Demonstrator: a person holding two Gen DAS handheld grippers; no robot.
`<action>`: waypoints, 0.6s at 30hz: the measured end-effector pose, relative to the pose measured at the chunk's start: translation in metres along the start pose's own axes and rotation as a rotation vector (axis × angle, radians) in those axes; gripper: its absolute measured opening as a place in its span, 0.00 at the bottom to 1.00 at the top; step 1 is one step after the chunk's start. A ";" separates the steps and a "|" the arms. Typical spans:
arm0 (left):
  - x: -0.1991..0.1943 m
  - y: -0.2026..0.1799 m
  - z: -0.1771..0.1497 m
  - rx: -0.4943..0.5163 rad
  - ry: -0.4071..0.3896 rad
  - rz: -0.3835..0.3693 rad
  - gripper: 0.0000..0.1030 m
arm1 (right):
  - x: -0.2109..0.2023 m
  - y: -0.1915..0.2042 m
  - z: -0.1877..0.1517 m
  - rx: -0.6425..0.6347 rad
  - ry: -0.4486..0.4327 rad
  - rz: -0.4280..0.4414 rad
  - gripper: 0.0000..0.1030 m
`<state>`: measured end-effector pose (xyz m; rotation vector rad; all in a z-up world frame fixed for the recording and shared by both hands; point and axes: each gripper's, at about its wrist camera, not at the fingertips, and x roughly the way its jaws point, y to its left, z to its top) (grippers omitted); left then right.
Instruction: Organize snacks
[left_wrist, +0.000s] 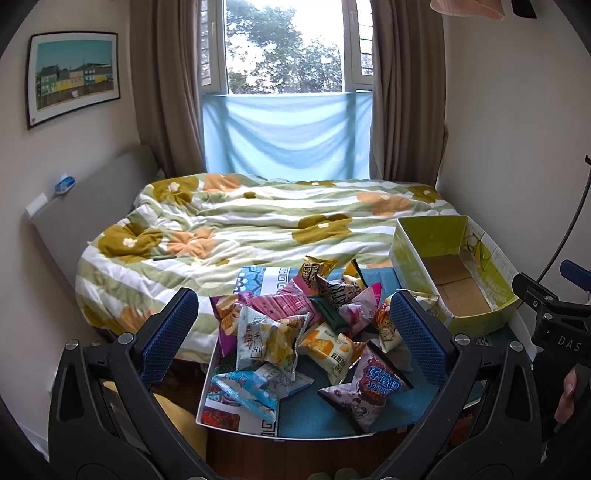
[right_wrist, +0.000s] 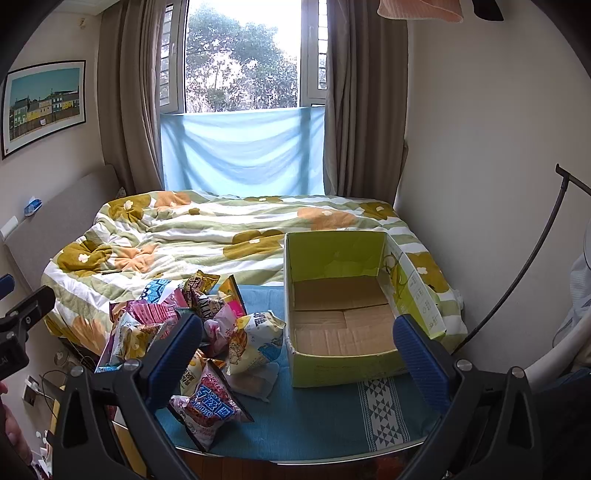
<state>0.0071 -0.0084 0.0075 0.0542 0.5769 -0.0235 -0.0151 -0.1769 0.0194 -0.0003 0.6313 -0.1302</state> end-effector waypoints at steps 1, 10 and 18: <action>-0.001 0.000 0.000 0.000 -0.001 0.000 1.00 | 0.000 0.000 0.000 0.000 0.000 0.000 1.00; -0.005 -0.001 -0.003 -0.003 -0.004 -0.012 1.00 | 0.000 0.000 0.000 0.001 0.001 -0.001 1.00; 0.002 0.003 -0.016 -0.006 0.059 -0.009 1.00 | 0.003 0.001 -0.001 -0.011 0.064 0.037 1.00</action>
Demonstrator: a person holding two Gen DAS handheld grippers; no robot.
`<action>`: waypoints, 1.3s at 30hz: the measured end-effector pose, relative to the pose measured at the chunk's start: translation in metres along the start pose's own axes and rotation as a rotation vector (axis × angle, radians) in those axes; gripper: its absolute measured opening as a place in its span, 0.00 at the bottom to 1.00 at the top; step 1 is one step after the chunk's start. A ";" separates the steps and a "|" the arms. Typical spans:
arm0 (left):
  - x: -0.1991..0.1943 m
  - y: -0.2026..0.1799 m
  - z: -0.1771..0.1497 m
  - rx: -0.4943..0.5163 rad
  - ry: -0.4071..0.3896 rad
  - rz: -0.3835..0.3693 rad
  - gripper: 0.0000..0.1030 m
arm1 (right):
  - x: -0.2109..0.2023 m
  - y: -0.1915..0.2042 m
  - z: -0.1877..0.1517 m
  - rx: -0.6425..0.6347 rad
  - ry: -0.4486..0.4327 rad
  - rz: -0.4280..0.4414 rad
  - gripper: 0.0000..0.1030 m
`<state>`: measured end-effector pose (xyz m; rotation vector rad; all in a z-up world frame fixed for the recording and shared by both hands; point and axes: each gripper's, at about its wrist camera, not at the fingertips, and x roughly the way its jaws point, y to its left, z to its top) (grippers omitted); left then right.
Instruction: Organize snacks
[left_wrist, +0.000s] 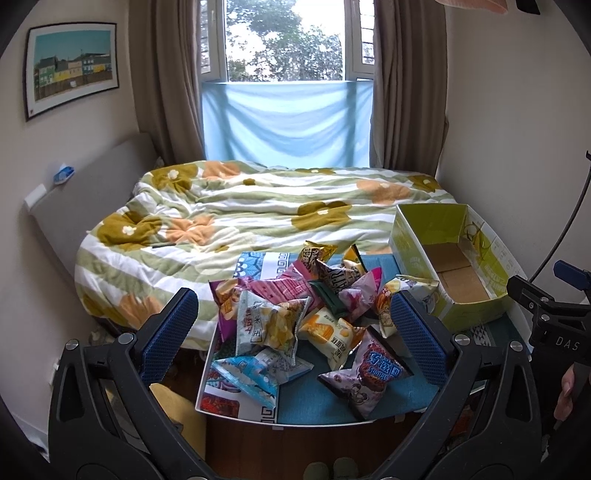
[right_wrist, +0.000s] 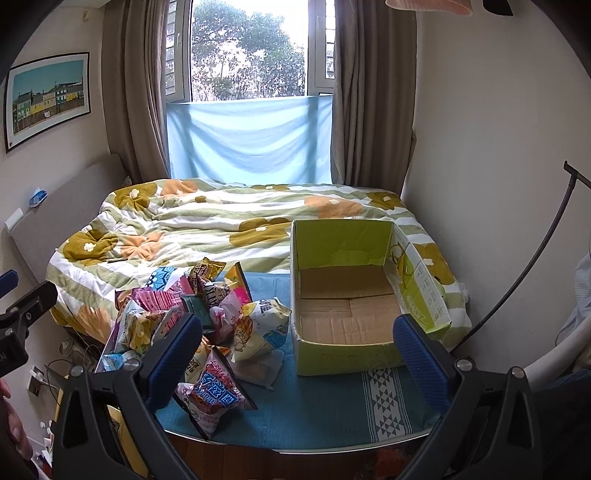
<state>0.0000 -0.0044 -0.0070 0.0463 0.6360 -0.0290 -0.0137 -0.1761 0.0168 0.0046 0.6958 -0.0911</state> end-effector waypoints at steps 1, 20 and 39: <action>0.005 0.002 -0.006 0.002 0.014 -0.004 1.00 | 0.003 0.001 -0.003 -0.004 0.009 0.010 1.00; 0.175 0.061 -0.085 0.187 0.352 -0.135 1.00 | 0.138 0.064 -0.114 0.232 0.407 0.087 1.00; 0.264 0.035 -0.071 0.241 0.402 -0.110 0.87 | 0.198 0.090 -0.139 0.415 0.475 0.099 1.00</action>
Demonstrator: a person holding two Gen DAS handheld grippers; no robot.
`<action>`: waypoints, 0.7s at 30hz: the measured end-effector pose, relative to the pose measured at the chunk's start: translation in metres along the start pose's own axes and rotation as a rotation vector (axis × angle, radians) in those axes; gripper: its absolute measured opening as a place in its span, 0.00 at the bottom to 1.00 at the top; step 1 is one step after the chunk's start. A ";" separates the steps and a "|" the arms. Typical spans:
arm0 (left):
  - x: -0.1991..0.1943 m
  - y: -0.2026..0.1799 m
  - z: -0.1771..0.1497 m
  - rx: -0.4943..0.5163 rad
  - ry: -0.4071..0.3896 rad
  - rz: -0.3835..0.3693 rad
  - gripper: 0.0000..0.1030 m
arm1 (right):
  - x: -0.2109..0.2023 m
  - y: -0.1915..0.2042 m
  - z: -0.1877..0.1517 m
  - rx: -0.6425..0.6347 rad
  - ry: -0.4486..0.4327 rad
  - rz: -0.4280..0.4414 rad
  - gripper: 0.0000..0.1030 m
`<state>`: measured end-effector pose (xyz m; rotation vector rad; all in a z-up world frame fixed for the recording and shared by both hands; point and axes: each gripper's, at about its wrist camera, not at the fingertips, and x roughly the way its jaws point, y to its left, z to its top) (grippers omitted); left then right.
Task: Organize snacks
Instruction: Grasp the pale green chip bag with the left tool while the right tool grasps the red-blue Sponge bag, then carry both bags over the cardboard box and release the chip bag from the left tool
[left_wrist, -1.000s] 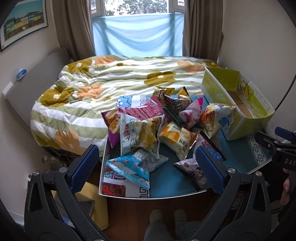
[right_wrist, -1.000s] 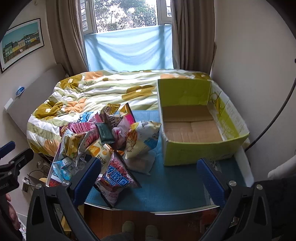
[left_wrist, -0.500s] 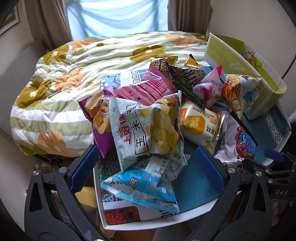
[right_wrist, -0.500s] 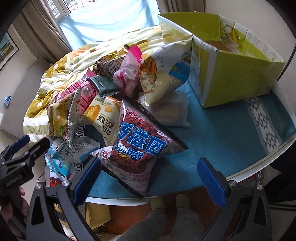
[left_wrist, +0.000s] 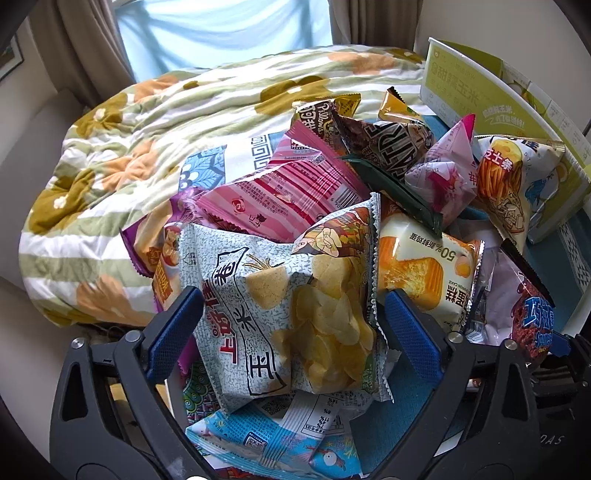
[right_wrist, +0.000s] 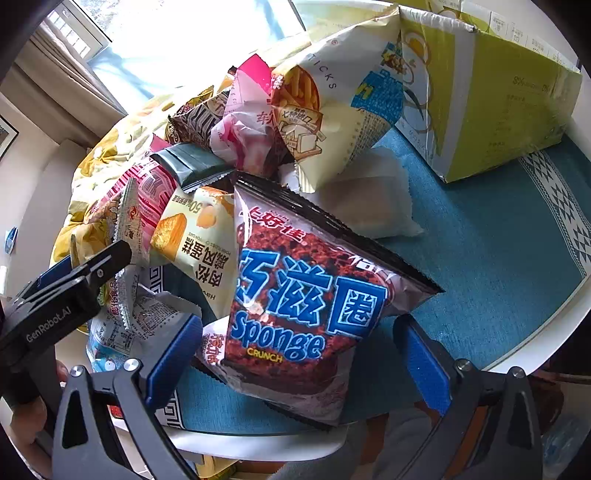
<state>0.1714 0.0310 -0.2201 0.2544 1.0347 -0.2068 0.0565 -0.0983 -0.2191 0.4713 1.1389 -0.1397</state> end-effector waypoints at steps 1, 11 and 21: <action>0.001 0.001 0.000 -0.002 0.006 -0.002 0.86 | 0.002 0.000 0.000 0.002 0.002 -0.001 1.00; -0.003 0.006 -0.004 -0.022 0.022 -0.025 0.72 | 0.006 -0.007 0.000 0.035 0.014 0.020 0.72; -0.021 0.004 -0.006 -0.023 -0.009 -0.039 0.66 | -0.008 -0.009 -0.005 0.038 -0.008 0.029 0.53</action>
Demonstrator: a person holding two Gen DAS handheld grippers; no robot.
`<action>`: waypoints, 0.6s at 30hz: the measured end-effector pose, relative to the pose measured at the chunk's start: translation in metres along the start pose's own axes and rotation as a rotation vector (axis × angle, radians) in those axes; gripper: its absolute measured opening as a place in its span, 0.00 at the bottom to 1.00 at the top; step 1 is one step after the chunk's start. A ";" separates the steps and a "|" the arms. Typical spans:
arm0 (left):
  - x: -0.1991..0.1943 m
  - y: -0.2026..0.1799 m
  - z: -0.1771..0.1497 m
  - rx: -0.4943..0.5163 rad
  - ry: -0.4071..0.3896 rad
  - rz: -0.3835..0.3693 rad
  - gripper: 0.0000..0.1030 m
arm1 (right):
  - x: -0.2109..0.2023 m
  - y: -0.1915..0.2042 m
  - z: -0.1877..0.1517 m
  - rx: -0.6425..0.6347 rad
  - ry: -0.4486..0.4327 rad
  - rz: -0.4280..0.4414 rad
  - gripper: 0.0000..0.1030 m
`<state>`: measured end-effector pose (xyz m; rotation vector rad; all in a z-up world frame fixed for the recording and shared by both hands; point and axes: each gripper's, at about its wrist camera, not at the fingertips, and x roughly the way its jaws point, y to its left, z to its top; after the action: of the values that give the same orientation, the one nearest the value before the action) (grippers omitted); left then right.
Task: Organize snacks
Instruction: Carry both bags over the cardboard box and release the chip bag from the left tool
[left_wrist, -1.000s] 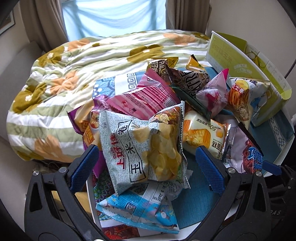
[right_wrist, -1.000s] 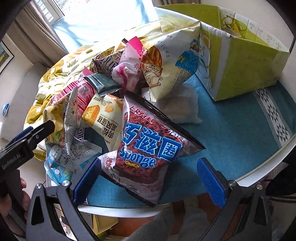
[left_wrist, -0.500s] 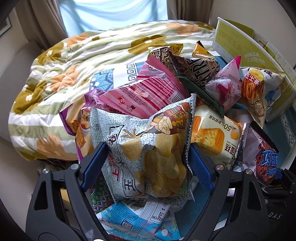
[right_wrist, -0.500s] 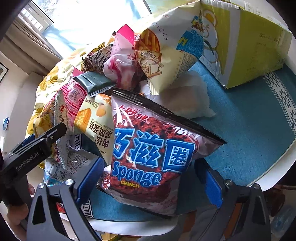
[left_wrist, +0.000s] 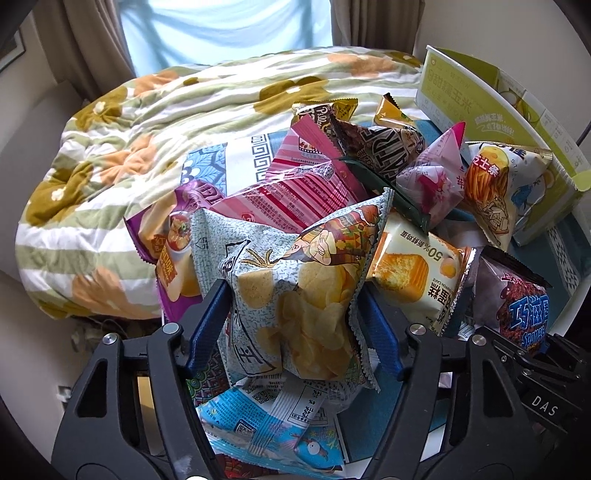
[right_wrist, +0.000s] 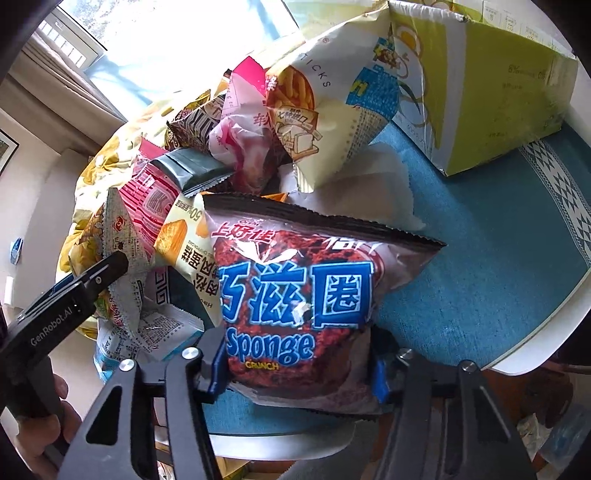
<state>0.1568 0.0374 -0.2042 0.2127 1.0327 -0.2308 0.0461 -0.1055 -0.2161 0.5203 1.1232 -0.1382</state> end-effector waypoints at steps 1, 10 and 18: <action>-0.003 -0.001 0.000 0.001 -0.005 -0.001 0.66 | -0.004 0.000 -0.001 -0.003 -0.007 -0.001 0.52; -0.047 -0.011 0.017 0.013 -0.079 -0.029 0.66 | -0.052 0.002 0.007 -0.027 -0.098 -0.007 0.51; -0.095 -0.040 0.073 0.029 -0.215 -0.043 0.66 | -0.120 -0.006 0.052 -0.096 -0.215 -0.034 0.51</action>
<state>0.1582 -0.0132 -0.0889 0.1876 0.8215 -0.3008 0.0346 -0.1531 -0.0946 0.3910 0.9238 -0.1653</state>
